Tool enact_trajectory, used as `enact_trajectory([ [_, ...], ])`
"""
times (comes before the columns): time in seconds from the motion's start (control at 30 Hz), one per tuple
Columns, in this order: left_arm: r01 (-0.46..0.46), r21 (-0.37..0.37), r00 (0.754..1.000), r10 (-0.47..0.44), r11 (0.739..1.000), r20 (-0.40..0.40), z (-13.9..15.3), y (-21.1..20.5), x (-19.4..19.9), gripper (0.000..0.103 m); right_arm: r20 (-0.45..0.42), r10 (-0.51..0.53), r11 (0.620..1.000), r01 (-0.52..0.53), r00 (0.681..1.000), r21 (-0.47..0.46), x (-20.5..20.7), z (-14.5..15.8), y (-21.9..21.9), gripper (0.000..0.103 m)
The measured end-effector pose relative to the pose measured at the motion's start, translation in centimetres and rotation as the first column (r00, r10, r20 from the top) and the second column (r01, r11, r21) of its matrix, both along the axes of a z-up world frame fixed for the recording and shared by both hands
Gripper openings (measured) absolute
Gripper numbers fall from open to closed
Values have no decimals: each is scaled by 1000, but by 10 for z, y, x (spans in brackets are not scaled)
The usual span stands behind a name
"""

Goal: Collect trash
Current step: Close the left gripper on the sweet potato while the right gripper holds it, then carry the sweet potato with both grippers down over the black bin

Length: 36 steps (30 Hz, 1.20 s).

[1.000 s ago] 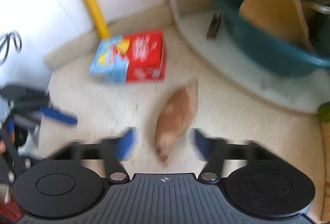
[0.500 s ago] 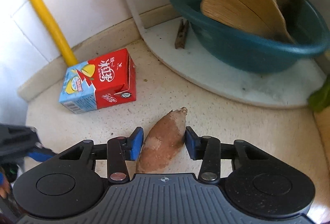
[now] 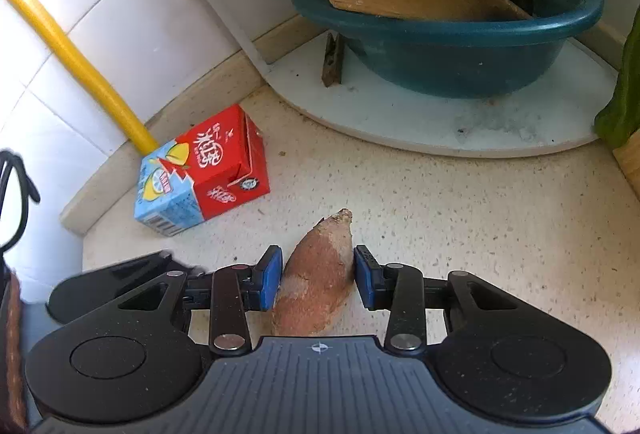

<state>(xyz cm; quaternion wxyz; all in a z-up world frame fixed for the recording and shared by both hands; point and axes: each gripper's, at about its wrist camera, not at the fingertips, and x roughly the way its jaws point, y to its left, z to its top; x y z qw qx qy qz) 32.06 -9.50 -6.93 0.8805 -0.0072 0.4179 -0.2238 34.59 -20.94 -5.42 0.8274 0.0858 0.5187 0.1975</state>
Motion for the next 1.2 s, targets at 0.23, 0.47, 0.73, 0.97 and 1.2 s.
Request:
enact_trajectory([
  [0.23, 55, 7, 998, -55, 998, -12, 1, -3, -8, 32, -13, -39, 997, 39, 999, 66, -14, 0, -19, 47],
  [0.47, 61, 19, 998, -61, 998, 16, 15, -3, -17, 32, 11, -57, 992, 56, 998, 113, -28, 14, -23, 47],
  [0.73, 41, 19, 997, -43, 999, 63, 37, 5, -36, 32, 59, -52, 991, 44, 997, 125, -40, 36, -15, 47],
  [0.97, 19, 28, 994, -22, 999, 111, 56, 10, -52, 32, 108, -33, 991, 19, 994, 131, -51, 59, -5, 47],
  [1.2, -38, 35, 987, 32, 999, 160, 76, 24, -73, 32, 158, 16, 990, -38, 987, 139, -65, 83, 13, 47],
])
